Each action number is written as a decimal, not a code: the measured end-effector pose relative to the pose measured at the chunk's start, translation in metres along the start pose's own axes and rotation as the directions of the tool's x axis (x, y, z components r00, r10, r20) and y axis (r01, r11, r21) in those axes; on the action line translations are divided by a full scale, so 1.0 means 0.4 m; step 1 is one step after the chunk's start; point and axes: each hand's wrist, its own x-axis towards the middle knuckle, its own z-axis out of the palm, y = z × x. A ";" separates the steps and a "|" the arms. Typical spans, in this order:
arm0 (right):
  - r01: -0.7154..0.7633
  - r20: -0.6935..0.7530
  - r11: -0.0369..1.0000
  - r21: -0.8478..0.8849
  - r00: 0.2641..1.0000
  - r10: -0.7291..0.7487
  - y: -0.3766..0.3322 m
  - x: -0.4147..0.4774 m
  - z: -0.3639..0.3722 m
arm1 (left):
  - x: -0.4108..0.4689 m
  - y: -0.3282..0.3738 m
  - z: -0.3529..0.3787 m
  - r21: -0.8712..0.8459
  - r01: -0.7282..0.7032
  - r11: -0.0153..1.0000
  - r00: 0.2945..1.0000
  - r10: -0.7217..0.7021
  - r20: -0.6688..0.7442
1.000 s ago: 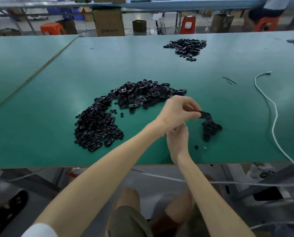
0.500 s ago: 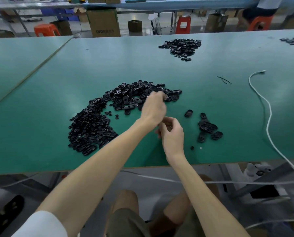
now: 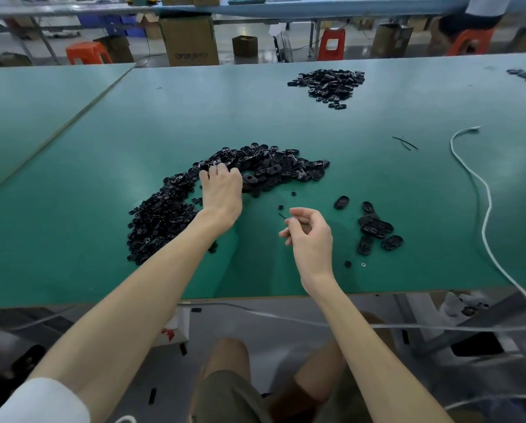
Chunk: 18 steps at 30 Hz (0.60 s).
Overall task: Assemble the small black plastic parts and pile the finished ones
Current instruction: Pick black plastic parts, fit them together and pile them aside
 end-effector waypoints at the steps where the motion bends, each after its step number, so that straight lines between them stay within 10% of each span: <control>1: 0.002 -0.004 1.000 0.000 1.000 -0.002 0.000 0.000 0.000 | -0.003 0.005 -0.002 -0.062 -0.021 0.998 1.000 0.021 -0.012; 8: 0.029 -0.044 1.000 0.008 0.999 -0.029 0.002 0.004 0.001 | -0.085 0.074 -0.043 -0.694 -0.082 0.715 0.934 0.298 0.197; 18: 0.029 0.016 0.999 -0.034 0.999 -0.028 0.007 0.000 -0.002 | -0.103 0.007 -0.062 -0.759 -0.024 0.651 0.904 0.337 0.261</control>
